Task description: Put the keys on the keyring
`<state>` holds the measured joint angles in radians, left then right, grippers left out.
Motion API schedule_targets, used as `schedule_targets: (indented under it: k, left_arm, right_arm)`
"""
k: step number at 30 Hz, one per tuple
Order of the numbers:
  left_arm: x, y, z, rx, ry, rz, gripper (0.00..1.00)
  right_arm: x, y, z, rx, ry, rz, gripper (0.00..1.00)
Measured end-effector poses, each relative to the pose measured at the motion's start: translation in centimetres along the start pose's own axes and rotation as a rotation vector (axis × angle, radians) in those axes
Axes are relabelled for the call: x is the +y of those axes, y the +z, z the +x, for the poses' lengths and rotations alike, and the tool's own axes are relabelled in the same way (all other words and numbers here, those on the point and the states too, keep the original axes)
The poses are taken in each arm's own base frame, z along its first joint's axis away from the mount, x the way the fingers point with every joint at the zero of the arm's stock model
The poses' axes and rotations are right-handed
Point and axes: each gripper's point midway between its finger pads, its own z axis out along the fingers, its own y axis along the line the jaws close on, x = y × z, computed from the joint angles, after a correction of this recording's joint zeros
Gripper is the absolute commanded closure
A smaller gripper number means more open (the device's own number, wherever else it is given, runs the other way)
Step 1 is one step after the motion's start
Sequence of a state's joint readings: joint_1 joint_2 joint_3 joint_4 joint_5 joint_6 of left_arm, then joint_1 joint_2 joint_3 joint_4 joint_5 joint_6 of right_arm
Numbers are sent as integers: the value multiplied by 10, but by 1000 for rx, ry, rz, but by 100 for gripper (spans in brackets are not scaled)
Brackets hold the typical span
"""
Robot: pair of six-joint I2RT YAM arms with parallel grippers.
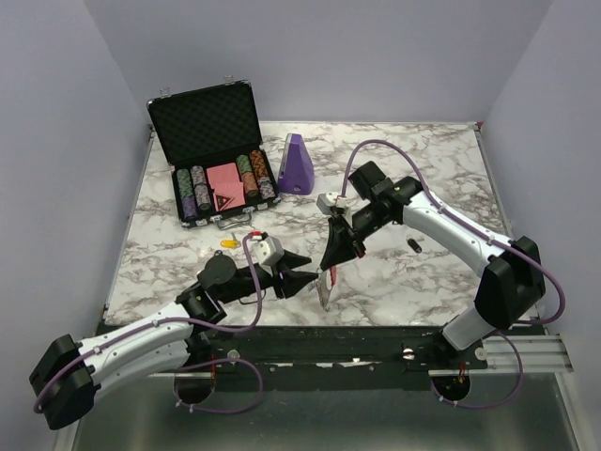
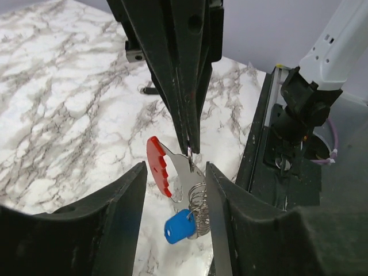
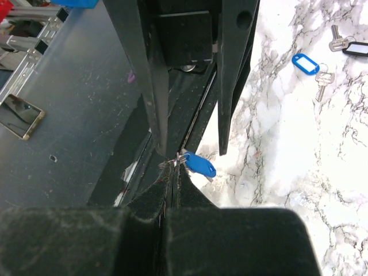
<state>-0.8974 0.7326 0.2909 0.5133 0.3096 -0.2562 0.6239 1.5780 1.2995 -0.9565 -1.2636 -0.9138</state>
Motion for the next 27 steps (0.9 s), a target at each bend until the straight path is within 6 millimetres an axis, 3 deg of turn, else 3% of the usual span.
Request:
schedule_targets:
  k: [4, 10, 17, 27]
  left_arm:
    - [3, 6, 9, 48, -15, -2, 55]
    - [3, 13, 9, 71, -17, 9, 82]
    - [0, 16, 13, 107, -22, 36, 70]
    - [1, 15, 16, 124, -28, 34, 70]
  right_arm:
    - [-1, 0, 0, 0, 2, 4, 100]
    - [-2, 0, 1, 1, 10, 7, 100]
    - [-4, -1, 4, 14, 22, 21, 100]
    - [-5, 0, 5, 17, 37, 28, 100]
